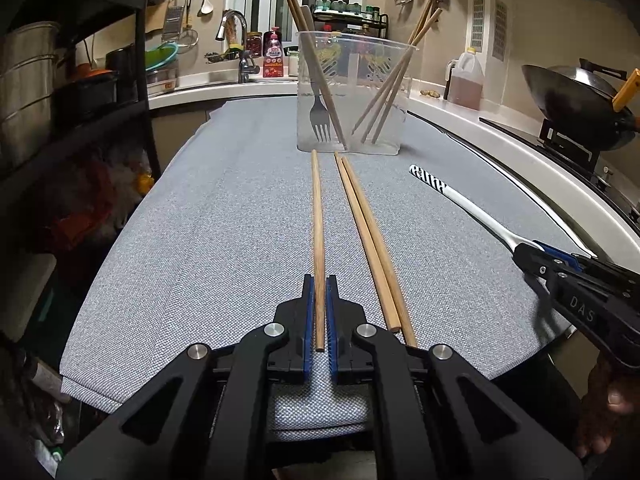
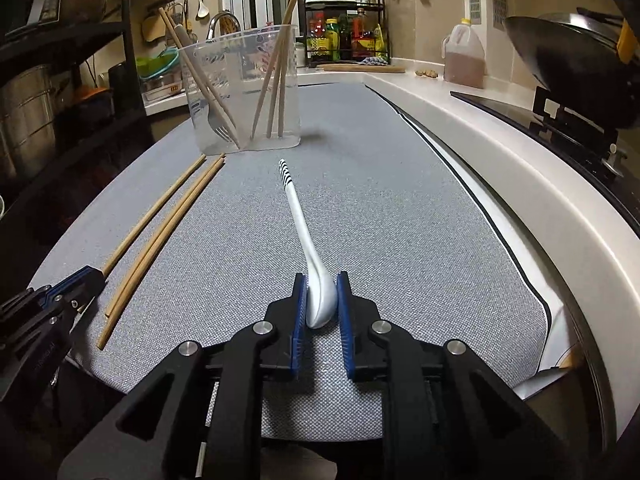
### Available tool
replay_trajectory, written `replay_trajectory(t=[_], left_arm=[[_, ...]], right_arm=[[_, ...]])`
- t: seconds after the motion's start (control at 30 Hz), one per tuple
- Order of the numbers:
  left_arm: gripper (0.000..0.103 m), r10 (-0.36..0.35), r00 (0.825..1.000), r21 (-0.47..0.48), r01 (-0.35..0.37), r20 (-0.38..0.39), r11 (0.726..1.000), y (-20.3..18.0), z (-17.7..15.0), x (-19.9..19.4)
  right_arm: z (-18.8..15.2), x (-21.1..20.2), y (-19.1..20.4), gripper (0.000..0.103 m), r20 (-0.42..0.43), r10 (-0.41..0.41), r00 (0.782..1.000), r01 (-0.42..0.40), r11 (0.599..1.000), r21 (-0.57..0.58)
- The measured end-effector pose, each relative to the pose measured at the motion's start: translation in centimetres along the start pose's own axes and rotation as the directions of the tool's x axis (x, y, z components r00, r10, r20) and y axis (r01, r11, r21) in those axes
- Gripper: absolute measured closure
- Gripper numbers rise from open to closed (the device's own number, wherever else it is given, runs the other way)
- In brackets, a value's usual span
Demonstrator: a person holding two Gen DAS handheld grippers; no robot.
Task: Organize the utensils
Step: 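Close the left tool on a chopstick while the right tool grips the spoon bowl, then lift the chopstick and spoon and carry both over the container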
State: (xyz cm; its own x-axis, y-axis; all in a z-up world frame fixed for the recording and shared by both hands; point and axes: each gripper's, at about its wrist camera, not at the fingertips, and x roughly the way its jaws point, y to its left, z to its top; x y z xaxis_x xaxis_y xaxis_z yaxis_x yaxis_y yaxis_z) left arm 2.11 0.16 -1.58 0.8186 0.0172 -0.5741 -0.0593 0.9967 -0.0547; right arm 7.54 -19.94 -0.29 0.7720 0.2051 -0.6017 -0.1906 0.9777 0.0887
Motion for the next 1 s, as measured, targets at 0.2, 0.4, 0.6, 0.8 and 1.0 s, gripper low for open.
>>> replay_trajectory(t=[0.2, 0.4, 0.6, 0.8, 1.0], left_arm=[[0.098, -0.012, 1.0, 0.003, 0.012, -0.002, 1.0, -0.2, 0.1, -0.2], [0.098, -0.023, 0.999, 0.011, 0.023, 0.027, 1.0, -0.4, 0.6, -1.4], [0.098, -0.032, 0.998, 0.011, 0.031, 0.055, 0.999, -0.6, 1.2, -2.8], [0.098, -0.043, 0.995, 0.014, 0.042, 0.088, 0.999, -0.8, 2.0, -4.3], [0.098, -0.052, 0.991, 0.021, 0.05, 0.122, 0.999, -1.1, 3.0, -5.8]], right_arm=[[0.2, -0.6, -0.1, 0.092, 0.007, 0.026, 1.0, -0.026, 1.0, 0.017], [0.6, -2.2, 0.2, 0.092, 0.034, 0.033, 0.999, -0.033, 0.999, 0.011], [1.1, -4.0, 0.6, 0.091, 0.07, 0.028, 0.997, -0.027, 1.0, -0.011], [1.9, -5.8, 0.7, 0.091, 0.102, 0.025, 0.995, -0.024, 1.0, -0.011], [2.9, -7.6, 0.7, 0.091, 0.141, 0.026, 0.99, -0.025, 1.0, -0.01]])
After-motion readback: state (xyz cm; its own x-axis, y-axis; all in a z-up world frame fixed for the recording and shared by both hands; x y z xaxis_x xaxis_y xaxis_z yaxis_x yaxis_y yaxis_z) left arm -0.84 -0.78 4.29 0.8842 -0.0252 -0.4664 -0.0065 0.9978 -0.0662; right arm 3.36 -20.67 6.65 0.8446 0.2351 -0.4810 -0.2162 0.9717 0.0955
